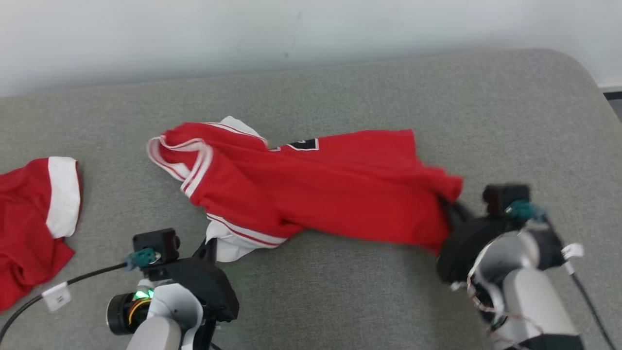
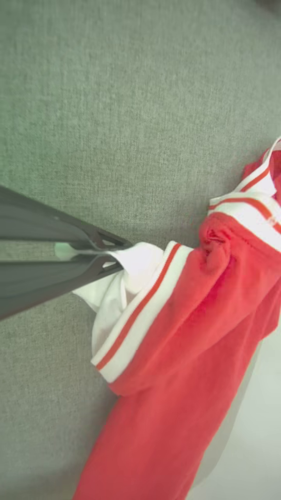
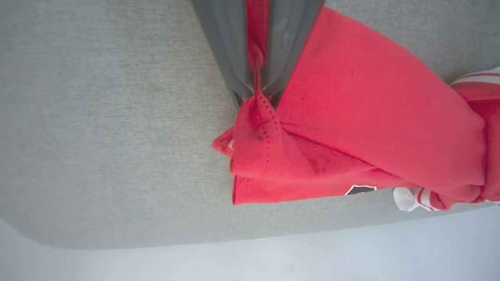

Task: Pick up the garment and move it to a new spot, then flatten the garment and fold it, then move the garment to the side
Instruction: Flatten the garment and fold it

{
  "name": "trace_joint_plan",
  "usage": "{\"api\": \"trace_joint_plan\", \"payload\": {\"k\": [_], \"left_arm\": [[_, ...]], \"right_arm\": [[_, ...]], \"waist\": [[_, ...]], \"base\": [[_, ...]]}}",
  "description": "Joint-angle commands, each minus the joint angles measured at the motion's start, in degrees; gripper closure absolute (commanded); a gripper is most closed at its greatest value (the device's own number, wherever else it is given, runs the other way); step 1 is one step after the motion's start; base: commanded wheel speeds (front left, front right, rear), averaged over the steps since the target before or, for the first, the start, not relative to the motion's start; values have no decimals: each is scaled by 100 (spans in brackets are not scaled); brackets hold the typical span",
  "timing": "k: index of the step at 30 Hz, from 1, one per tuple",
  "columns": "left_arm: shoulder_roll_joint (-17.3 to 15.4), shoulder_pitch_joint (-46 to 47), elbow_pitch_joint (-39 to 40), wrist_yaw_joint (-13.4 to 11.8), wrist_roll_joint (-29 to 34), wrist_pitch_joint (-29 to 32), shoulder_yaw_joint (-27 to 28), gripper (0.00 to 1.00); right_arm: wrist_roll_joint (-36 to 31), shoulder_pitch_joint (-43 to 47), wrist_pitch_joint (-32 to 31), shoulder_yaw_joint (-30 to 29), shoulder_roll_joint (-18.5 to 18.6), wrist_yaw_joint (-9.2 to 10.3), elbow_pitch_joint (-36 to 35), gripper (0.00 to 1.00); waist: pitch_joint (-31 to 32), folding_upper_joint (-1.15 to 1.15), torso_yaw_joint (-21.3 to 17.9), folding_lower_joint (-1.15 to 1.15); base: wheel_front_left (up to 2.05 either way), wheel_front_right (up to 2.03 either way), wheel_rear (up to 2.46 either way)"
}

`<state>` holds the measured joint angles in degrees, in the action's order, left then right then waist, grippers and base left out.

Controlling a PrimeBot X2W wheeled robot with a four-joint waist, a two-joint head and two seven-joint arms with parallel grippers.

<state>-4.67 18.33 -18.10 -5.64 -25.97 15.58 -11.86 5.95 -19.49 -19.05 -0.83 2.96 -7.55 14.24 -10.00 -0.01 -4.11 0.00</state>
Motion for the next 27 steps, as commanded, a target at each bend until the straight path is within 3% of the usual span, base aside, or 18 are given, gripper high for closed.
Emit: {"api": "trace_joint_plan", "payload": {"k": [1,12,15,21,22,23,27], "left_arm": [[-71,-173,153,-27,-68,-67,70,100],[-236,-821,1339,-138,-408,-36,399,100],[-211,-970,1685,-118,-520,135,363,100],[-45,-1143,2062,24,-741,421,-63,100],[-17,-1142,2094,54,-747,447,-165,100],[7,-1140,2094,79,-743,454,-256,100],[89,-1012,1993,158,-866,364,-537,100]], "right_arm": [[-269,-196,16,-201,37,13,-140,100],[-851,-930,-445,-1085,795,15,-644,100],[-908,-1061,-588,-1169,996,19,-508,100],[-664,-1360,-1118,-1138,1043,16,276,100],[-674,-1450,-1115,-1211,1035,15,390,54],[-666,-1547,-1074,-1334,960,15,525,0],[-832,-1771,-776,-1608,813,14,813,0]], "waist": [[85,1,134,0],[83,1,896,0],[6,1,1111,0],[-316,1,1469,0],[-393,1,1510,0],[-456,1,1538,0],[-556,1,1610,0]], "base": [[0,0,0],[0,0,0],[0,0,0],[0,0,0],[0,0,0],[0,0,0],[0,0,0]]}}
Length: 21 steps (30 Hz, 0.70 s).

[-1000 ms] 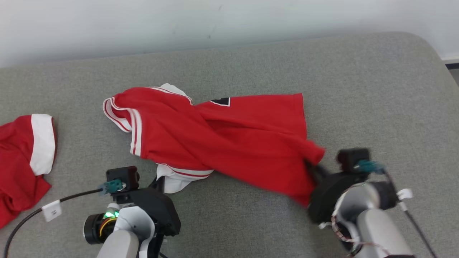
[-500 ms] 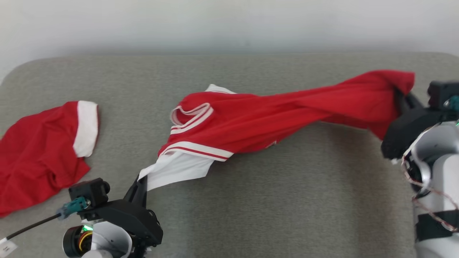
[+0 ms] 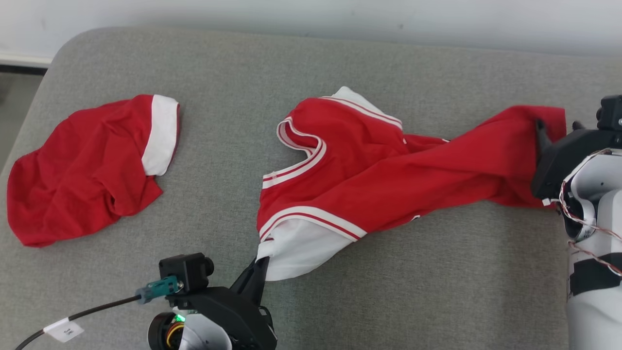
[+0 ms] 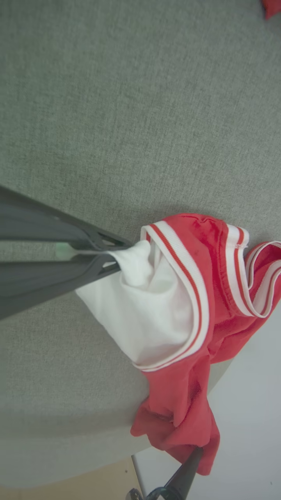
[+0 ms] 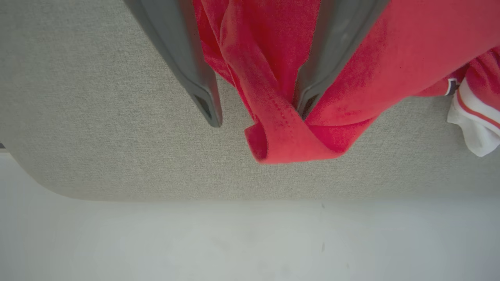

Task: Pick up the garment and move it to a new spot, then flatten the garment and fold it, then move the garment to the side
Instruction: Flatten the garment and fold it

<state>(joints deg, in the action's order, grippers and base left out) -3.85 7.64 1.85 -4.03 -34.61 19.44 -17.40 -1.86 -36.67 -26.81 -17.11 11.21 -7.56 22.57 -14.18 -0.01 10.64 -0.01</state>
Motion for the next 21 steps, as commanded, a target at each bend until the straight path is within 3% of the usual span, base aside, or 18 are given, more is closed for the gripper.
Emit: {"api": "trace_joint_plan", "payload": {"k": [1,7,16,21], "left_arm": [[21,106,-22,10,7,-60,-17,100],[-20,130,-210,-58,20,-185,-8,100],[-89,-188,-453,-187,111,-467,56,100],[-81,-256,-528,-242,90,-565,100,100]], "right_arm": [[-140,-106,114,-74,-22,15,-2,0],[-599,-147,709,-301,-229,14,-107,0],[44,1257,504,510,-374,15,-938,0],[171,1892,329,443,-470,15,-1285,0]], "waist": [[-130,1,118,1],[149,1,-250,1],[558,1,-699,1],[648,1,-828,1]], "base": [[0,0,0],[0,0,0],[0,0,0],[0,0,0]]}}
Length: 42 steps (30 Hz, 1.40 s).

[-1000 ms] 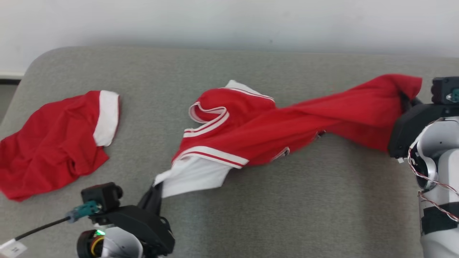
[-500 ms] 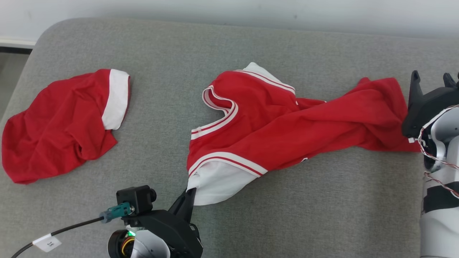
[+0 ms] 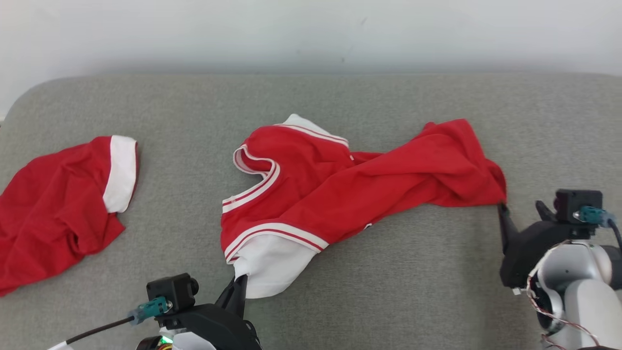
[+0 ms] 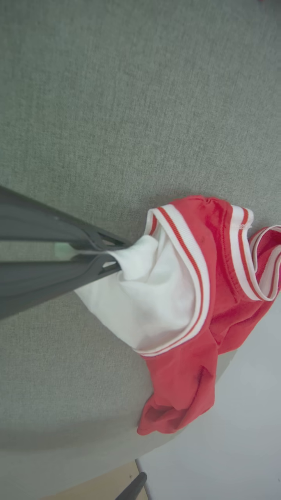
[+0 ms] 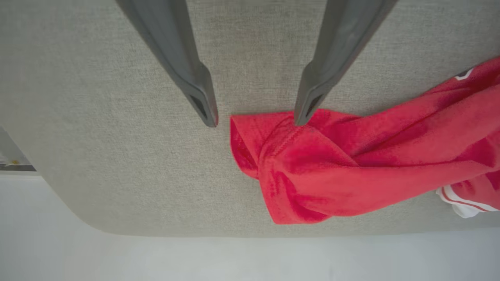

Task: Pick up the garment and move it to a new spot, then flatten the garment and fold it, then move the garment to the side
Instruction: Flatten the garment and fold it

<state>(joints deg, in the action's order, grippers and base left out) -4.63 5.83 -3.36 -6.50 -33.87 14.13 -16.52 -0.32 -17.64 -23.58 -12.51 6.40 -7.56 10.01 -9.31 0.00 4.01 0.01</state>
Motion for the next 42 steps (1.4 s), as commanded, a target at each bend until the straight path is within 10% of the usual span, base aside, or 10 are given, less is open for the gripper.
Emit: {"api": "trace_joint_plan", "payload": {"k": [1,19,21,23,26,33,42], "left_arm": [[0,-68,-23,5,2,-50,14,100],[45,456,-138,108,38,-138,-197,100],[49,499,-144,116,27,-148,-208,100],[52,523,-150,110,16,-165,-208,100],[57,570,-118,113,-14,-246,-177,100],[111,583,505,197,-626,-866,366,100],[158,712,2228,315,-1823,-1379,1081,100]], "right_arm": [[-12,45,-31,-67,7,15,-39,0],[-305,-1566,-140,-829,-314,14,2090,0],[-397,-1683,-55,-908,-329,15,2291,22],[-506,-1767,77,-952,-331,14,2419,89],[-621,-1806,352,-973,-336,15,2460,100],[-422,-1566,919,-919,-346,15,1734,100],[434,-955,644,-787,-313,15,-1137,100]], "waist": [[169,0,-177,-1],[-333,0,355,-1],[-369,0,395,-1],[-384,0,419,-1],[-373,0,431,-1],[-155,0,257,-1],[183,0,-73,-1]], "base": [[0,0,0],[0,0,0],[0,0,0],[0,0,0],[0,0,0],[0,0,0],[0,0,0]]}}
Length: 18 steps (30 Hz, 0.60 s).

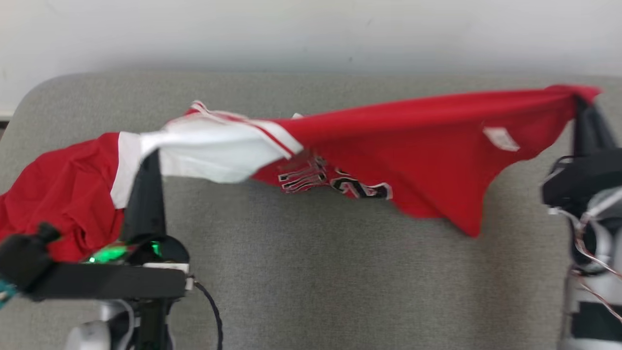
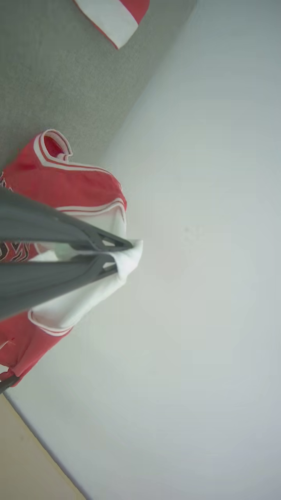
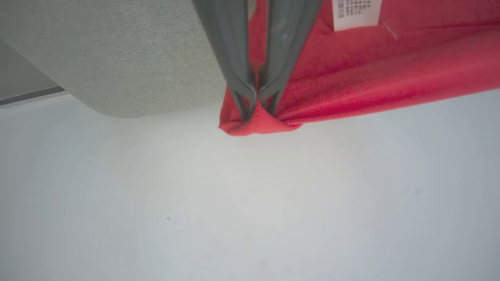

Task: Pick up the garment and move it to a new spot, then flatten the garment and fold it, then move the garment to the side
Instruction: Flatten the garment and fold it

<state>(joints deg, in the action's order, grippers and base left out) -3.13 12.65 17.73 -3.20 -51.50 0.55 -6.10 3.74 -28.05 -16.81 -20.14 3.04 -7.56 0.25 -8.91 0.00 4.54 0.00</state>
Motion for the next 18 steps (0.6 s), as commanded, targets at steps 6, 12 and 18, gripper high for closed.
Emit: {"api": "trace_joint_plan", "payload": {"k": [6,12,18], "left_arm": [[6,-25,1060,-149,-338,253,-28,100],[-4,-131,1180,-431,-521,600,-360,100],[-55,243,-362,-357,1,312,-670,100]], "right_arm": [[307,402,-588,-66,23,15,-1703,100],[417,493,-1373,-59,42,15,-1915,100],[377,33,-1610,-97,5,14,-161,100]], "waist": [[185,0,-184,0],[-116,0,-125,0],[-521,0,-33,0]], "base": [[0,0,0],[0,0,0],[0,0,0]]}}
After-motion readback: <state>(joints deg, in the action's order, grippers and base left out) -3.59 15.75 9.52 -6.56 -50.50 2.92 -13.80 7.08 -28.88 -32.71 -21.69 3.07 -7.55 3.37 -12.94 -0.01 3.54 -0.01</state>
